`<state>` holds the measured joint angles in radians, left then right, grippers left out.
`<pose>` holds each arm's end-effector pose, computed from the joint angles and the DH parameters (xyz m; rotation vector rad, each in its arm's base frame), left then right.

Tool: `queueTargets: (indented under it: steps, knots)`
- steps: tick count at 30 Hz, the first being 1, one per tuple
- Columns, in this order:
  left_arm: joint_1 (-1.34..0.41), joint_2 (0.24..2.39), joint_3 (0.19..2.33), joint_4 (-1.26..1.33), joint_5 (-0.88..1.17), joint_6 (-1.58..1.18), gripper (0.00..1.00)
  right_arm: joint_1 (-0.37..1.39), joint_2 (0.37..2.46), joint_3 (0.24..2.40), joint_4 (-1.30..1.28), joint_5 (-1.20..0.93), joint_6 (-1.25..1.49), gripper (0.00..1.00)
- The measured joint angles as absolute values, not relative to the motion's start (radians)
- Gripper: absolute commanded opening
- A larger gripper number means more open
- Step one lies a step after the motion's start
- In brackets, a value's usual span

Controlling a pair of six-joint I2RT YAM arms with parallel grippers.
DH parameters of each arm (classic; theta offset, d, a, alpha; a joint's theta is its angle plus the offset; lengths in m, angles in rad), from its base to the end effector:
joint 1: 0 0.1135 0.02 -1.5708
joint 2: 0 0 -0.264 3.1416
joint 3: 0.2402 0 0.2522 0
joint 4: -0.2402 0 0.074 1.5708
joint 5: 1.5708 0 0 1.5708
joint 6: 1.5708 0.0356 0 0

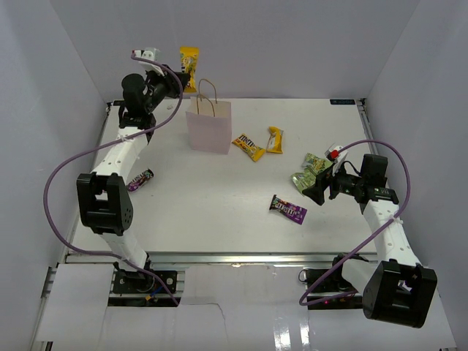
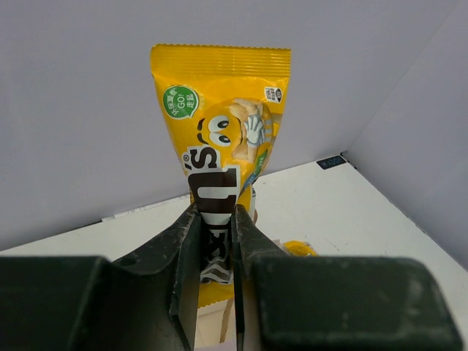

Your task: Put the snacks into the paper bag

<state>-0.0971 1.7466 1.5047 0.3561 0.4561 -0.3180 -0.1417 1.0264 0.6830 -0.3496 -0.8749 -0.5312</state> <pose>0.4201 -0.0567 0.3851 0.2160 1.4882 -0.6668 0.2104 -0.0024 0.2515 -0.8144 1.8695 0.5706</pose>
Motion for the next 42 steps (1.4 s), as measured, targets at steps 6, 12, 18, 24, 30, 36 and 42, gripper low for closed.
queueTargets:
  steps: [6,12,18,24,30,36,42]
  knots:
    - [-0.154,1.822,1.562,0.371,0.409,-0.275,0.24,-0.142,1.026,0.683,-0.350,-0.886,-0.531,0.90]
    - [-0.167,1.864,1.615,0.379,0.377,-0.262,0.25,-0.142,1.026,0.683,-0.350,-0.892,-0.531,0.90]
    - [-0.175,1.889,1.610,0.390,0.381,-0.255,0.27,-0.142,1.026,0.683,-0.350,-0.893,-0.531,0.90]
    - [-0.183,1.891,1.557,0.389,0.399,-0.256,0.32,-0.142,1.026,0.683,-0.350,-0.893,-0.531,0.90]
    - [-0.184,1.891,1.521,0.390,0.410,-0.260,0.44,-0.142,1.026,0.683,-0.350,-0.893,-0.531,0.90]
    - [-0.183,1.892,1.500,0.397,0.420,-0.275,0.49,-0.142,1.026,0.683,-0.350,-0.893,-0.531,0.90]
    - [-0.185,1.892,1.497,0.397,0.428,-0.281,0.52,-0.142,1.026,0.683,-0.350,-0.893,-0.531,0.90]
